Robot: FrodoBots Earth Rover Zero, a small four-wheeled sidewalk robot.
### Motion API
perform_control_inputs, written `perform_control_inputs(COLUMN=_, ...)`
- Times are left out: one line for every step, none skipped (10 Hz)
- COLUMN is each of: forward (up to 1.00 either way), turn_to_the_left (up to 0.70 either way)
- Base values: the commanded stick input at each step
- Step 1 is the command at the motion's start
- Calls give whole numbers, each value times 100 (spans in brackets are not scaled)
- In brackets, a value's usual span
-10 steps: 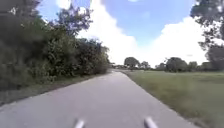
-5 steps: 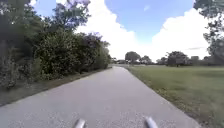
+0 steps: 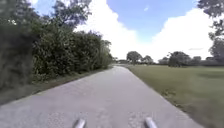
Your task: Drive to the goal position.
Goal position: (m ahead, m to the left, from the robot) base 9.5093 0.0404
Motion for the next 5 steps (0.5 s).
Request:
perform_control_inputs(forward=70, turn_to_the_left=2)
perform_control_inputs(forward=70, turn_to_the_left=2)
perform_control_inputs(forward=70, turn_to_the_left=2)
perform_control_inputs(forward=70, turn_to_the_left=2)
perform_control_inputs(forward=70, turn_to_the_left=2)
